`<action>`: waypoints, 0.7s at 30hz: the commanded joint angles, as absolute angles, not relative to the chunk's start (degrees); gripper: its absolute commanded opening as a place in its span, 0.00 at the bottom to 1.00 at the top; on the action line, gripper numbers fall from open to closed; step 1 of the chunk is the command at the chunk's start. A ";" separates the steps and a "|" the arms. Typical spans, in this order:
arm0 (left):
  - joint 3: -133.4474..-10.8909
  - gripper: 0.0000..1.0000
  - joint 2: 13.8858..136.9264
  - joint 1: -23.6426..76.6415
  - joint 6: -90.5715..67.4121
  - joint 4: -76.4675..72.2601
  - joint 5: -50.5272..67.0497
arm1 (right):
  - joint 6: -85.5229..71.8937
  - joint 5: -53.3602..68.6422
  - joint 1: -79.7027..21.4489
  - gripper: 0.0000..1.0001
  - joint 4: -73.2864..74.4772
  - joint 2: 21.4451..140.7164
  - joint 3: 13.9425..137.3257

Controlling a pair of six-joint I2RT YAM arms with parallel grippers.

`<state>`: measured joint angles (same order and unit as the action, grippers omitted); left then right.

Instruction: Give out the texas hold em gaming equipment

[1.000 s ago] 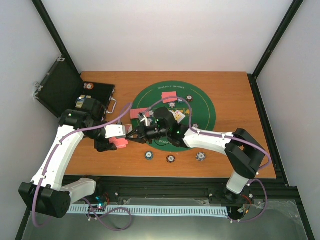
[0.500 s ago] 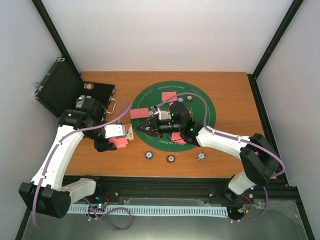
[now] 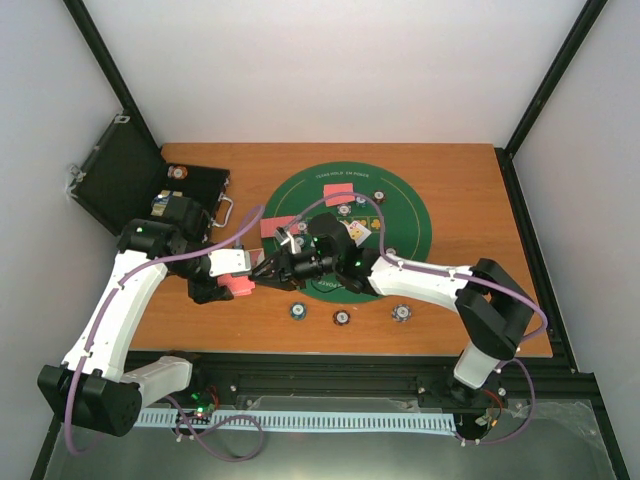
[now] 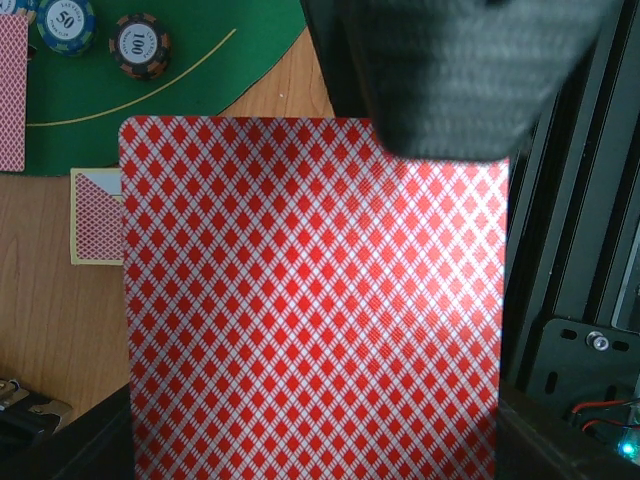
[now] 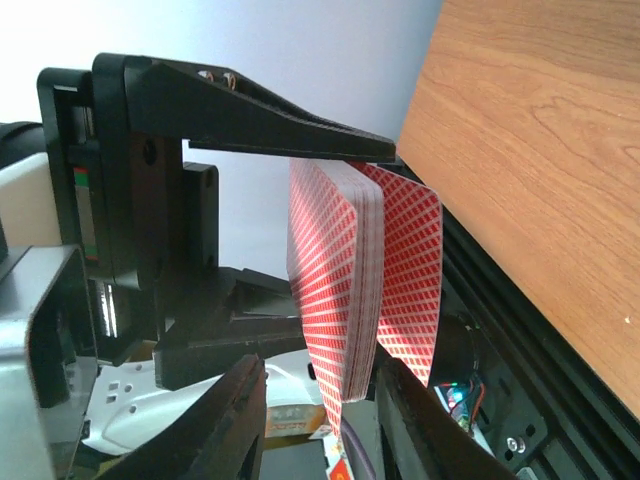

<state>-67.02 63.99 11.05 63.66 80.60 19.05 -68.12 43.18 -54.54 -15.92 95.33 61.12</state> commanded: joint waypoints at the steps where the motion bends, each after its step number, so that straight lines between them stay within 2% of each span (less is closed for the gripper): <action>1: -68.73 0.03 63.41 10.90 64.16 80.46 19.50 | -66.89 43.55 -55.73 0.28 -15.24 96.71 63.98; 6: -68.64 0.03 63.42 10.90 64.16 80.42 19.52 | -67.06 43.32 -55.96 0.14 -15.37 96.78 63.90; 18: -68.30 0.03 63.24 10.91 64.26 80.38 19.33 | -67.04 43.92 -55.94 0.15 -15.12 97.87 65.11; 20: -68.29 0.03 63.20 10.90 64.25 80.37 19.31 | -66.70 43.76 -55.99 0.05 -14.43 97.78 65.66; 21: -68.29 0.03 63.22 10.94 64.29 80.31 19.27 | -66.43 43.50 -55.99 0.03 -13.98 97.59 65.75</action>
<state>-67.02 63.99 11.05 63.66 80.60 18.81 -67.37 43.35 -55.59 -14.90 97.08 63.57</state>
